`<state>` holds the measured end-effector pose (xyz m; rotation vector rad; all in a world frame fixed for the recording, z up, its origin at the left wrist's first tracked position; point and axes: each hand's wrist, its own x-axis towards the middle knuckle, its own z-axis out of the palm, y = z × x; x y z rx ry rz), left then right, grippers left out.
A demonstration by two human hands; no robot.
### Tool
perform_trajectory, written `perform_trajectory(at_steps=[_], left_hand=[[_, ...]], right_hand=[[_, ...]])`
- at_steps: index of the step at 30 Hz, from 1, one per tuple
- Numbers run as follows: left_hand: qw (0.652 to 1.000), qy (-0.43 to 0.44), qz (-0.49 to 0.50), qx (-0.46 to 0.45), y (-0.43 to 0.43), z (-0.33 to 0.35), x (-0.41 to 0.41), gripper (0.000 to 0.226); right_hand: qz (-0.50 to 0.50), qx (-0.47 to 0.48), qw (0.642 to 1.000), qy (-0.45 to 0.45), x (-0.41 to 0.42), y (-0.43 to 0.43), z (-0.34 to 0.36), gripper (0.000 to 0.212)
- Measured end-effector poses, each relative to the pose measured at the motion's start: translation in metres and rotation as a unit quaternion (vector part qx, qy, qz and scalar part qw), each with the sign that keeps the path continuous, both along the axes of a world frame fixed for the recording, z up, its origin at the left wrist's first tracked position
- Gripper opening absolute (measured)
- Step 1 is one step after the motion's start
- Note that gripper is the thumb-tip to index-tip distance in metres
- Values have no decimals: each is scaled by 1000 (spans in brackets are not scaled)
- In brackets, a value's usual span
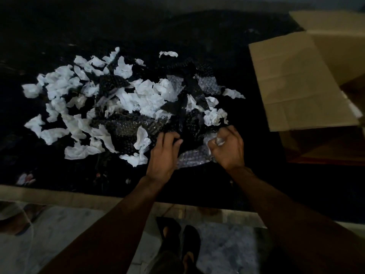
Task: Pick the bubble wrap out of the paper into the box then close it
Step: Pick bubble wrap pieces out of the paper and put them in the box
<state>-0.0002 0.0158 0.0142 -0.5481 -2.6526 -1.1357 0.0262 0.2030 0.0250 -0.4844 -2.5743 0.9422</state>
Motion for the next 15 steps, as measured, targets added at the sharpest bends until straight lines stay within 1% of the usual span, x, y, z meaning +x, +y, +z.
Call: perform_trajectory(at_steps=[2, 4, 5, 6, 7, 9, 11, 12, 13, 15], left_hand=[[999, 32, -3, 19, 11, 18, -12, 24], [998, 65, -6, 26, 22, 34, -31, 23], [997, 80, -6, 18, 27, 41, -42, 24], [996, 93, -4, 0, 31, 45, -54, 24], [994, 102, 4, -27, 33, 49, -65, 24], [987, 122, 39, -93, 34, 47, -89, 27], [970, 141, 84, -181, 28, 36, -109, 31], [958, 137, 99, -232, 23, 28, -117, 33], [949, 115, 107, -274, 19, 21, -123, 35], [942, 53, 113, -310, 11, 7, -128, 44]], right_hand=[[-23, -5, 1000, 16, -9, 3, 16, 31], [-26, -4, 998, 48, -20, 6, 30, 18], [-29, 13, 997, 68, -28, 7, 35, 17], [-35, 39, 996, 78, -36, 8, 39, 21], [-38, 61, 994, 80, -44, 9, 41, 25], [-29, 88, 995, 42, -60, 11, 40, 25], [-17, 114, 993, -15, -71, 13, 30, 24], [-16, 133, 991, -30, -74, 14, 23, 23], [-17, 162, 986, -36, -75, 14, 15, 22], [-18, 232, 970, -66, -73, 11, -3, 30]])
